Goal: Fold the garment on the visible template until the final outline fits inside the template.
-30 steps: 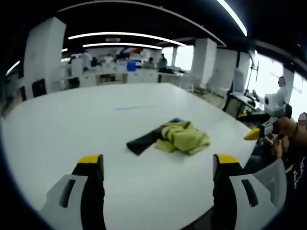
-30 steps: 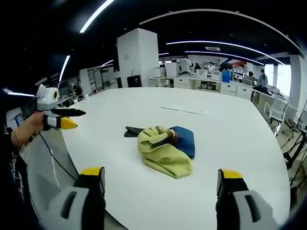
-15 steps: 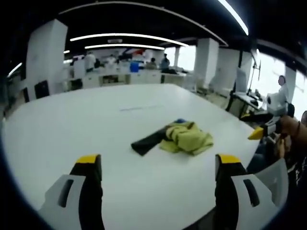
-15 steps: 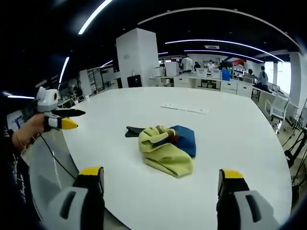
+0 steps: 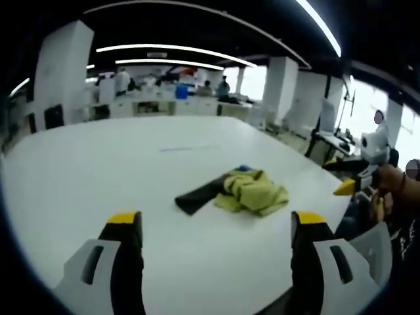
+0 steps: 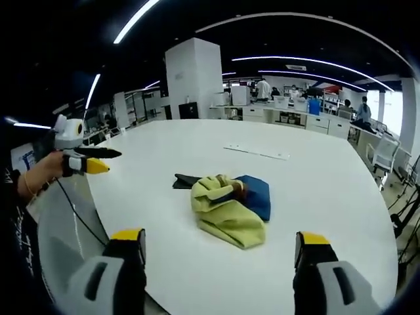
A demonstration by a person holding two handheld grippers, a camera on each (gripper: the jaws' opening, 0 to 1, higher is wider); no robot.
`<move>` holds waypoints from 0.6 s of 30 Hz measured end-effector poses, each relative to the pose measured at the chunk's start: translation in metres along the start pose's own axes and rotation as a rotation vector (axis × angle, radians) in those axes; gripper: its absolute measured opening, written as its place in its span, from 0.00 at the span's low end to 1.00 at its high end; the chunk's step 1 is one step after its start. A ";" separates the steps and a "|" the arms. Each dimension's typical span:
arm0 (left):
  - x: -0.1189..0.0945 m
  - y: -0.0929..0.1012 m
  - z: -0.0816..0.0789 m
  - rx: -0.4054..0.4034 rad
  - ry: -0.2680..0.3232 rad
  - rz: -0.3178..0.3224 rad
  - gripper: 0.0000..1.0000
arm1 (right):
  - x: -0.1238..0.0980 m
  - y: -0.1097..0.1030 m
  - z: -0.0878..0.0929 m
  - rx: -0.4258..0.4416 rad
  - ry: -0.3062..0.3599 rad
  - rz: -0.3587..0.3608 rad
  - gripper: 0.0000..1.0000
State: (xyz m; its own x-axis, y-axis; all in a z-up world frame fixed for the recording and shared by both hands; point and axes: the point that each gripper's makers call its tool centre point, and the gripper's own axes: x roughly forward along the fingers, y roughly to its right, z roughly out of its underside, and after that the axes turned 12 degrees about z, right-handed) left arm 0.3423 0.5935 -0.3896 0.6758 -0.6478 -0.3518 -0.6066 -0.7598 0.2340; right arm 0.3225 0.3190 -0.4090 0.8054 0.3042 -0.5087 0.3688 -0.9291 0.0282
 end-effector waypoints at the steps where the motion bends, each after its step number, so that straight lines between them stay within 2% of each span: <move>1: 0.003 0.000 0.000 0.011 -0.006 0.002 0.88 | 0.001 0.001 -0.002 0.001 0.003 -0.005 0.92; 5: 0.010 -0.006 0.003 0.023 -0.021 -0.006 0.85 | 0.007 0.004 -0.007 0.004 0.012 -0.013 0.88; 9: 0.019 -0.010 0.001 0.021 -0.008 0.004 0.82 | 0.018 0.007 -0.012 0.005 0.026 -0.027 0.82; 18: 0.053 -0.017 -0.002 0.018 0.007 0.073 0.69 | 0.050 0.008 -0.013 -0.025 0.019 -0.054 0.64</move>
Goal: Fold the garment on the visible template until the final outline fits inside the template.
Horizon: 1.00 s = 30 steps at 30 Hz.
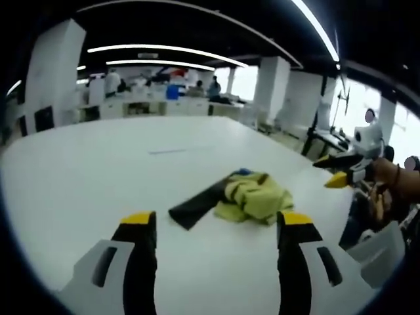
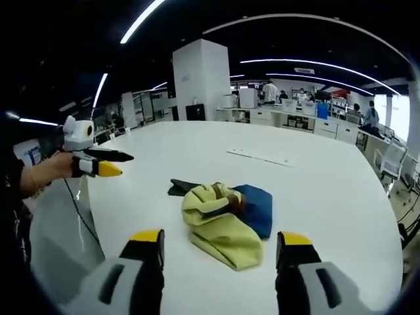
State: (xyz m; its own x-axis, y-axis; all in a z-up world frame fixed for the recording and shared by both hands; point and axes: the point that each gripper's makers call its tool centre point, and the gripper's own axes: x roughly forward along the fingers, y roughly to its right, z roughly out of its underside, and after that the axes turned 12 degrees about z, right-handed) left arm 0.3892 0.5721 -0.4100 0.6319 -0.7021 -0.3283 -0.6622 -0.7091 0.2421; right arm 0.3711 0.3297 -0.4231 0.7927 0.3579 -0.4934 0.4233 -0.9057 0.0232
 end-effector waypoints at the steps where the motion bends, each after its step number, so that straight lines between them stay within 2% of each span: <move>1: 0.006 -0.002 0.000 0.009 0.001 0.008 0.68 | 0.005 0.000 0.000 0.007 -0.004 -0.008 0.62; 5: 0.023 -0.013 0.011 0.005 -0.047 0.026 0.61 | 0.019 0.003 -0.003 0.038 -0.002 -0.027 0.54; 9: 0.038 -0.016 0.019 0.017 -0.083 0.050 0.57 | 0.034 0.009 -0.001 0.055 -0.018 -0.037 0.50; 15: 0.063 -0.018 0.018 0.034 -0.082 0.095 0.46 | 0.056 0.009 0.011 0.023 -0.065 -0.061 0.44; 24: 0.099 -0.016 0.032 0.051 -0.140 0.171 0.31 | 0.080 0.006 0.025 0.007 -0.112 -0.093 0.38; 30: 0.117 -0.018 0.042 0.048 -0.173 0.194 0.30 | 0.093 0.003 0.029 0.007 -0.128 -0.120 0.32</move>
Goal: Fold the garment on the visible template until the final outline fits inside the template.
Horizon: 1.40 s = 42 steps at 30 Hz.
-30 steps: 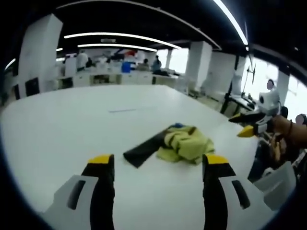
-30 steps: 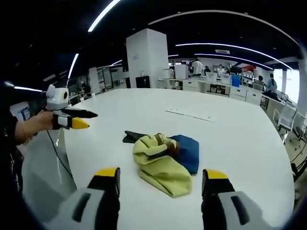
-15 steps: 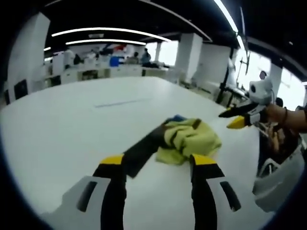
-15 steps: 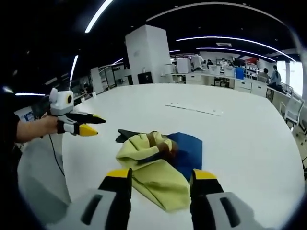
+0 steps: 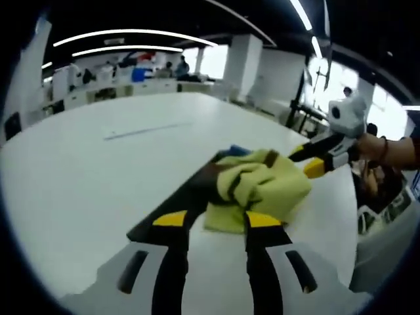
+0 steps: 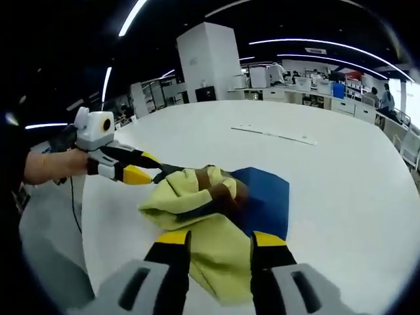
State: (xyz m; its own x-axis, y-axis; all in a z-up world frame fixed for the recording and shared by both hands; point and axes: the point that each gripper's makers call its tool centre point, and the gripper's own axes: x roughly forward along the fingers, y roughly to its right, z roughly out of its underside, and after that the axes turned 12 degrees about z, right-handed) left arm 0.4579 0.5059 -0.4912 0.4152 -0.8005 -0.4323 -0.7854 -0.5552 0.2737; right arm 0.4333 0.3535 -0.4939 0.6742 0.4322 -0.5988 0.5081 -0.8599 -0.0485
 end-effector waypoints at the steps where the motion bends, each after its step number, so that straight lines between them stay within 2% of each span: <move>1: 0.004 -0.001 0.001 -0.002 -0.003 0.005 0.30 | 0.002 0.001 0.001 0.000 -0.005 0.000 0.32; 7: 0.020 -0.004 0.006 -0.022 -0.020 0.036 0.25 | 0.012 0.005 0.005 0.000 -0.023 -0.009 0.29; 11: 0.031 0.002 0.008 -0.036 -0.022 0.072 0.22 | 0.016 0.005 0.008 -0.016 -0.034 -0.012 0.24; 20: 0.046 0.014 0.012 -0.047 -0.033 0.110 0.17 | 0.023 0.001 0.015 -0.069 -0.054 -0.013 0.17; 23: 0.050 0.017 0.015 -0.062 -0.041 0.119 0.15 | 0.024 0.002 0.015 -0.090 -0.053 -0.007 0.13; 26: 0.055 0.020 0.017 -0.091 -0.046 0.133 0.07 | 0.024 0.004 0.015 -0.110 -0.049 0.003 0.03; 29: 0.058 0.017 0.023 -0.074 -0.078 0.100 0.05 | 0.025 0.005 0.016 -0.118 -0.051 0.012 0.00; 32: 0.059 0.020 0.022 -0.088 -0.066 0.115 0.02 | 0.026 0.005 0.018 -0.125 -0.057 0.017 0.01; 37: 0.058 0.019 0.023 -0.089 -0.071 0.098 0.00 | 0.026 0.004 0.018 -0.172 -0.052 0.016 0.00; 42: 0.052 0.022 0.015 -0.076 -0.051 0.088 0.00 | 0.015 0.008 0.006 -0.163 -0.010 0.045 0.00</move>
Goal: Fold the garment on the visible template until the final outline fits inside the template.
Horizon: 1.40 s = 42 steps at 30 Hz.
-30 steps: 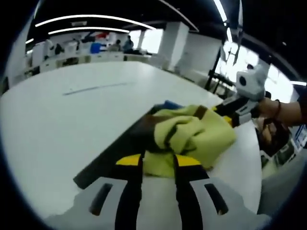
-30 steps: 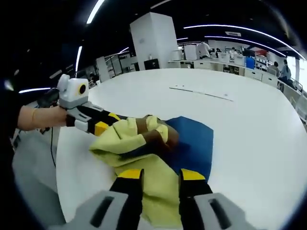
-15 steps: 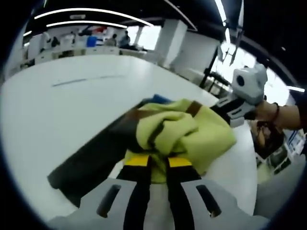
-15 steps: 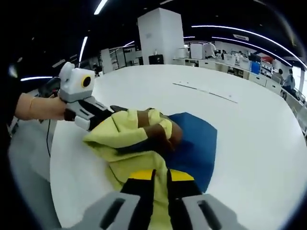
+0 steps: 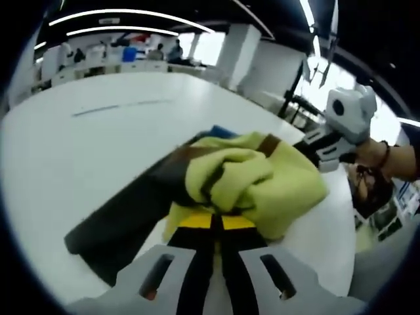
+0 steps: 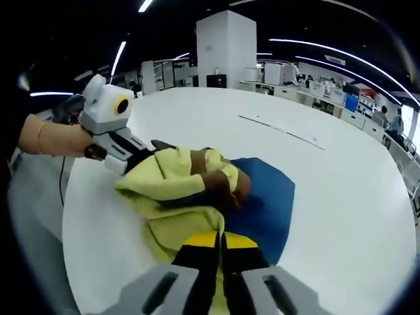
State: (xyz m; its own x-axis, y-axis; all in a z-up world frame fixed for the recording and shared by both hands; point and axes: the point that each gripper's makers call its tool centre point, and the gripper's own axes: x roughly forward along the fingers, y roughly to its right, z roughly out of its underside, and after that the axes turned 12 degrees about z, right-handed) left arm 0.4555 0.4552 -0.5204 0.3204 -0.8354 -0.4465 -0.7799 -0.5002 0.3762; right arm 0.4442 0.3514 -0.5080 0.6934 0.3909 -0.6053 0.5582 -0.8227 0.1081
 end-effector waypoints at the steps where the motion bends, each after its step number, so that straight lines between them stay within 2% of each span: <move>1: -0.001 0.001 -0.002 0.004 0.004 -0.001 0.00 | -0.003 0.002 -0.003 0.002 0.010 0.006 0.00; 6: -0.010 0.005 -0.011 0.042 0.021 -0.005 0.00 | -0.015 0.016 -0.014 0.030 0.050 0.052 0.00; 15: -0.025 0.009 -0.020 0.046 0.050 -0.012 0.00 | -0.025 0.040 -0.017 0.024 0.054 0.124 0.00; 32: -0.065 -0.001 -0.013 0.026 0.070 -0.085 0.00 | -0.043 0.076 -0.007 0.042 0.025 0.246 0.00; 38: -0.078 -0.009 -0.009 -0.008 0.082 -0.117 0.00 | -0.047 0.082 -0.004 0.052 0.016 0.274 0.00; 42: -0.085 -0.007 -0.003 -0.014 0.074 -0.118 0.00 | -0.049 0.084 0.000 0.064 0.000 0.287 0.00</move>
State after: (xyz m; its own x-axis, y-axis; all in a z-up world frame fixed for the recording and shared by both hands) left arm 0.4350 0.5291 -0.4823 0.4487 -0.7851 -0.4270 -0.7270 -0.5985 0.3366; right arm 0.4573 0.2635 -0.4689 0.8188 0.1390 -0.5569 0.3097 -0.9239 0.2247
